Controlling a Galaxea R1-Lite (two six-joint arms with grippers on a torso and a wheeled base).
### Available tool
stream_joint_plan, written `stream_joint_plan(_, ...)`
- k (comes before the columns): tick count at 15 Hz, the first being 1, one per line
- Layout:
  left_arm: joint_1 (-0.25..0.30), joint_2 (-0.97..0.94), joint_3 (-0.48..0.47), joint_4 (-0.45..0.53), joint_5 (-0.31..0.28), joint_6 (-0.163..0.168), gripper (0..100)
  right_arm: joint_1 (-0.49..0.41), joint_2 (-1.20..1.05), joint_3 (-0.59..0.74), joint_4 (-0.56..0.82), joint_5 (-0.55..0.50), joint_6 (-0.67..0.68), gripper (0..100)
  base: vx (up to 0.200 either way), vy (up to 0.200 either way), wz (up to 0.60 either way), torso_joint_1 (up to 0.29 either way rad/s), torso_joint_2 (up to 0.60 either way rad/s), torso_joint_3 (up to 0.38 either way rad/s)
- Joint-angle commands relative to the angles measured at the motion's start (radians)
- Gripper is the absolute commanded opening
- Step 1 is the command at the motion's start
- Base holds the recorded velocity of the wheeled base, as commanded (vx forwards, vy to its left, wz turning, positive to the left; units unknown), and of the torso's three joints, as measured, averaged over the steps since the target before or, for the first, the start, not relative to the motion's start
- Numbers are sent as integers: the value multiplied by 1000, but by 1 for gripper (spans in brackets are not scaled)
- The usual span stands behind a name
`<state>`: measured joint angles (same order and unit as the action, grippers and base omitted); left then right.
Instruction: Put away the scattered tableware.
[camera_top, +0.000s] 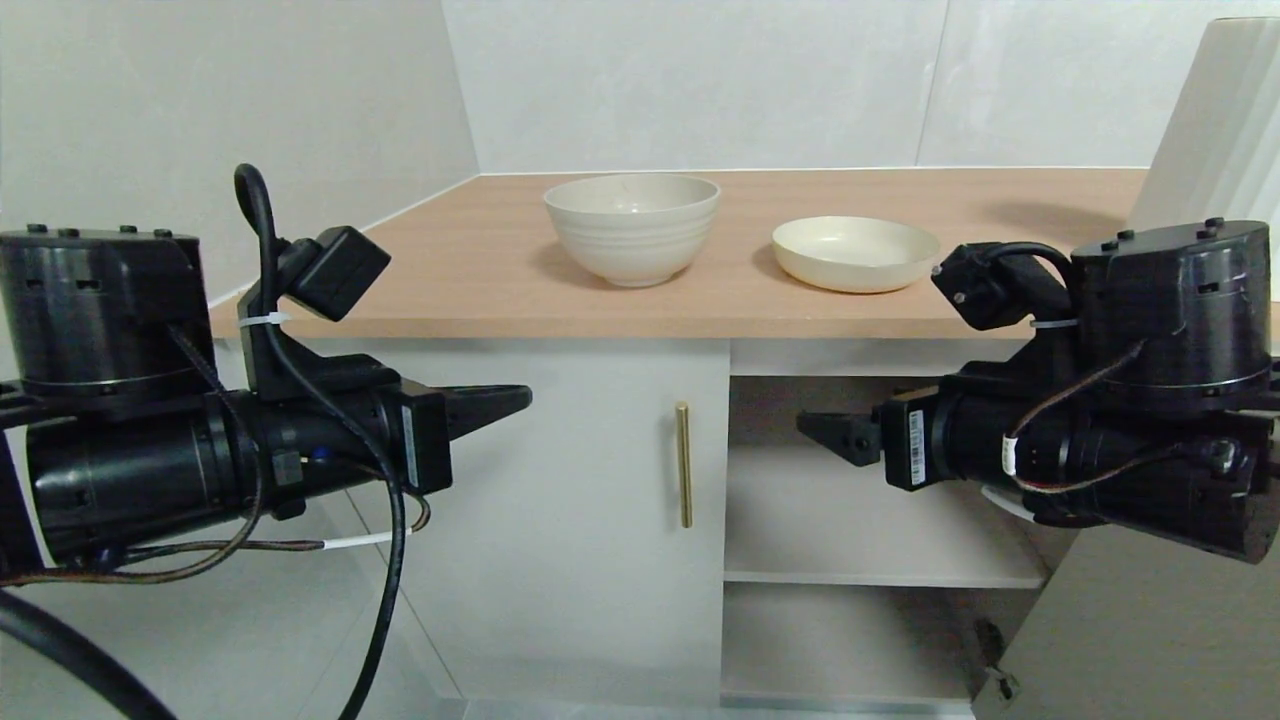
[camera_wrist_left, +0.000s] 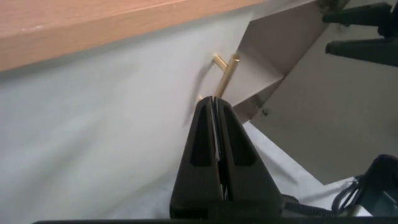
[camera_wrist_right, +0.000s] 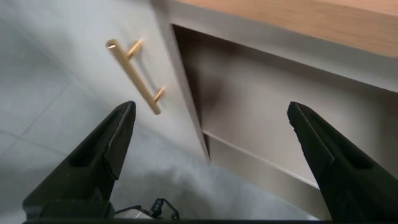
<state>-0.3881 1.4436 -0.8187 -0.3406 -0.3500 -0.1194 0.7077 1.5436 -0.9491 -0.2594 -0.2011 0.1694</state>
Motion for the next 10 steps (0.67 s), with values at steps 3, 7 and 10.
stream_joint_plan(3, 0, 1, -2, -1, -1, 0, 0, -2, -17, 6, -1, 2, 1, 100, 0, 0, 0, 8, -111, -112)
stream_joint_plan(7, 0, 1, 0, 0, 0, 0, 0, -2, -31, 10, -1, 3, -1, 100, 0, 0, 0, 45, -332, -334)
stream_joint_plan(10, 0, -2, 0, 0, 0, 0, 0, 0, -45, 18, -3, 8, -2, 100, 0, 0, 0, 74, -512, -336)
